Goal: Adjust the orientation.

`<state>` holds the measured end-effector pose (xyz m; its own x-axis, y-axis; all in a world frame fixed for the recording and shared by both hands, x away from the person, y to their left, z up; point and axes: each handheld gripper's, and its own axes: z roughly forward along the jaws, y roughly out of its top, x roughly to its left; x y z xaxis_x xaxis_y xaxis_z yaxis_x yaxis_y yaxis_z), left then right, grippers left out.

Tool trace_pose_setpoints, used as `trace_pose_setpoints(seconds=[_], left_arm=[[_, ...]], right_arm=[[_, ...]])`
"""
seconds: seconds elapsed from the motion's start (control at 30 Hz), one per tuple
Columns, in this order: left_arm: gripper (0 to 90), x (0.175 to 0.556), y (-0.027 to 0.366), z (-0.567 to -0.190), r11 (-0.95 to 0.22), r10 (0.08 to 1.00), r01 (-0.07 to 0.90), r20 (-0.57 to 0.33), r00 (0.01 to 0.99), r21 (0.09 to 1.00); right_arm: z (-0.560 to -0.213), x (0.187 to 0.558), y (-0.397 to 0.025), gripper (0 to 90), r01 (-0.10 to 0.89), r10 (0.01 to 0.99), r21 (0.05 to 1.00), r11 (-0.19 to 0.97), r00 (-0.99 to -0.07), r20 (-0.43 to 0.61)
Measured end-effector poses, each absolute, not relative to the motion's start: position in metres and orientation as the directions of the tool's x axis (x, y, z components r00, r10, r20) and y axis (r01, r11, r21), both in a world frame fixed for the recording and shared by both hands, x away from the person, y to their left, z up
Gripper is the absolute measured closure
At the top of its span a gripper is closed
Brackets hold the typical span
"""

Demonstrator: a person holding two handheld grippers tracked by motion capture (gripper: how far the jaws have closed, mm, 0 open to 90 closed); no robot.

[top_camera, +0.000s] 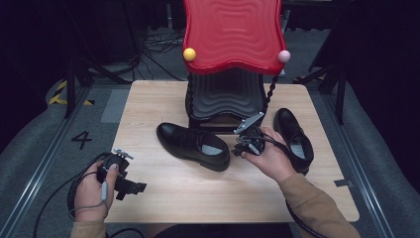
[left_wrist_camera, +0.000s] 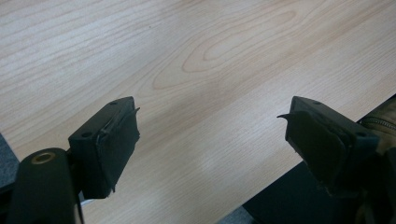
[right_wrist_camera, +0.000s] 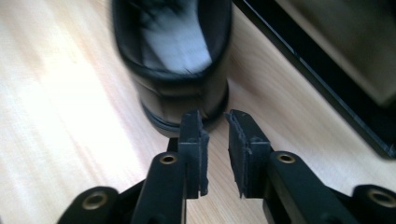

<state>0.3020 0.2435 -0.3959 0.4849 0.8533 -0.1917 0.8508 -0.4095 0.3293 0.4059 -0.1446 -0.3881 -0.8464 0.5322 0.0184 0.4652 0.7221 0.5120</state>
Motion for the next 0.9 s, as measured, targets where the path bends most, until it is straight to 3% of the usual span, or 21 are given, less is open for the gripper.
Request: trace_pose_setpoints(seconds=[0.4, 0.9], left_arm=[[18.0, 0.311, 0.238, -0.398, -0.426, 0.844, 0.847, -0.197, 0.499, 0.318], [17.8, 0.309, 0.241, -0.396, -0.420, 0.843, 0.847, -0.203, 0.497, 0.327]], right_arm=[[-0.355, 0.403, -0.099, 65.2, 0.321, 0.369, 0.456, 0.830, -0.929, -0.018], [-0.398, 0.419, -0.053, 61.0, 0.241, 0.251, 0.307, 0.921, -0.968, 0.007]])
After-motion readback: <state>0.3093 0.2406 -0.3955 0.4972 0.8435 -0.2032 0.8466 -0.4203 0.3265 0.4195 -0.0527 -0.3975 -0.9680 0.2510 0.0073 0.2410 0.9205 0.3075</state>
